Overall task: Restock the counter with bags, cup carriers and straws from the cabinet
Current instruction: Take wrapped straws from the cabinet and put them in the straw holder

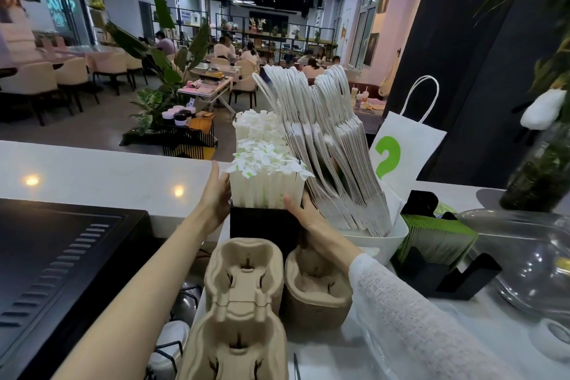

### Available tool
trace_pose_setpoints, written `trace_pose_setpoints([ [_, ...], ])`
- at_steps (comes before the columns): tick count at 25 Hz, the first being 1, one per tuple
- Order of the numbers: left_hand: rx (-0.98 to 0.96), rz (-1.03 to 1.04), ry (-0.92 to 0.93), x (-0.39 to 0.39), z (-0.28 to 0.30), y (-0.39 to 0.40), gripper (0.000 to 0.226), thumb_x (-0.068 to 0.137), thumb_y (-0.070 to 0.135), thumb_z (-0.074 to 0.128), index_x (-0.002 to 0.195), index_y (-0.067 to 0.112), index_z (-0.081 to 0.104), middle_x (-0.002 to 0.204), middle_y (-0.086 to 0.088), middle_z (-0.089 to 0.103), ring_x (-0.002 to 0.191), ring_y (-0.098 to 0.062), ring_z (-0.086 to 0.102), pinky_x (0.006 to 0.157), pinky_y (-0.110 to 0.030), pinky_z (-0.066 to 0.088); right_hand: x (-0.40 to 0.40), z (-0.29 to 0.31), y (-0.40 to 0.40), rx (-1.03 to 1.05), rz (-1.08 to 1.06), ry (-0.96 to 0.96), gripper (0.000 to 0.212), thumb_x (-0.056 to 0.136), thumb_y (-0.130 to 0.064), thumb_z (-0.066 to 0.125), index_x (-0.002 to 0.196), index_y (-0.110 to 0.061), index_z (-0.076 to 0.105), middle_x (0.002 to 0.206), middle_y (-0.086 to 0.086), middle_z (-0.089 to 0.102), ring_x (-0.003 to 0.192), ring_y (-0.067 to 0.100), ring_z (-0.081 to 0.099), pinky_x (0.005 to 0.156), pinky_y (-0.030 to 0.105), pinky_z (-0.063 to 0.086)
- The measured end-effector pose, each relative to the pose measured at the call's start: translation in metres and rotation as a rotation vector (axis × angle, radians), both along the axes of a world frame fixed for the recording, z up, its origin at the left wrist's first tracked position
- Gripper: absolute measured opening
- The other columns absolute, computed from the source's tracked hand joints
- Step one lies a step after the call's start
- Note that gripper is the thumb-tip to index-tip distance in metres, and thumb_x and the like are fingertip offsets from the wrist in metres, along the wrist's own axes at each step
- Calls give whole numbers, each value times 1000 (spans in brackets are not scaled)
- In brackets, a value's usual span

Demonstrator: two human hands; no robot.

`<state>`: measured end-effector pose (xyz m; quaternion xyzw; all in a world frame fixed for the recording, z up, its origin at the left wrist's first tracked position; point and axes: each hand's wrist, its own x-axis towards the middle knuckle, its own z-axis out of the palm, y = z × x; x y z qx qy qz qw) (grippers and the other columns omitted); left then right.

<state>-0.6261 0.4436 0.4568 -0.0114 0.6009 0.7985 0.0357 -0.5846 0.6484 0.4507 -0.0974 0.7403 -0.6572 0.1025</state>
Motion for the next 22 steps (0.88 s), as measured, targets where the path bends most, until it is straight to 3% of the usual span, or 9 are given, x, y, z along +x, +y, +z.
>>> trace_pose_setpoints([
  [4, -99, -37, 78, 8, 4, 0, 37, 100, 48, 35, 123, 36, 62, 124, 7, 66, 118, -16, 59, 99, -38, 46, -1, -1, 2, 51, 53, 31, 114, 54, -64, 81, 148, -33, 26, 135, -12, 57, 125, 7, 53, 115, 36, 34],
  [9, -113, -57, 90, 20, 3, 6, 34, 102, 40, 34, 116, 28, 62, 113, 4, 70, 101, -11, 67, 79, -25, 52, 3, 8, -5, 110, 26, 13, 117, 55, -64, 82, 150, -36, 19, 137, -13, 52, 126, 5, 50, 115, 34, 33],
  [12, -72, 42, 53, 22, 9, 15, 30, 102, 35, 36, 102, 24, 64, 100, 2, 69, 87, -13, 66, 63, -19, 54, 13, 20, 3, 173, 28, 7, 105, 69, -51, 81, 150, -29, 18, 141, -14, 47, 126, 3, 46, 105, 18, 36],
  [14, -56, 79, 43, 25, 18, 17, 31, 101, 40, 36, 106, 25, 63, 109, 1, 68, 96, -17, 63, 72, -23, 53, 23, 35, 18, 248, 118, -2, 95, 78, -42, 77, 151, -27, 19, 145, -14, 40, 126, -1, 41, 99, 13, 33],
  [16, -98, 93, 73, 26, 29, 8, 34, 101, 49, 32, 117, 31, 56, 126, 7, 61, 111, -14, 57, 94, -31, 46, 32, 50, 41, 310, 185, -34, 92, 80, -38, 75, 152, -19, 21, 151, -10, 34, 133, 0, 36, 107, 20, 30],
  [18, -176, 134, 115, 28, 50, -3, 41, 100, 52, 31, 126, 28, 51, 137, 6, 52, 123, -14, 49, 108, -36, 37, 39, 65, 70, 304, 205, -46, 75, 85, -29, 72, 148, -11, 35, 148, 1, 46, 131, 8, 47, 110, 27, 37],
  [20, -223, 176, 155, 32, 74, -14, 50, 100, 48, 31, 134, 17, 50, 139, 1, 52, 124, -15, 49, 103, -34, 38, 44, 77, 97, 266, 178, -32, 49, 90, -24, 67, 134, -8, 53, 125, 8, 66, 112, 18, 65, 97, 31, 52],
  [22, -220, 219, 198, 39, 98, -16, 49, 101, 42, 32, 133, 11, 52, 133, -2, 58, 122, -17, 54, 97, -31, 43, 49, 88, 125, 265, 62, -15, 37, 92, -26, 64, 123, -6, 60, 113, 10, 72, 95, 22, 72, 81, 29, 59],
])
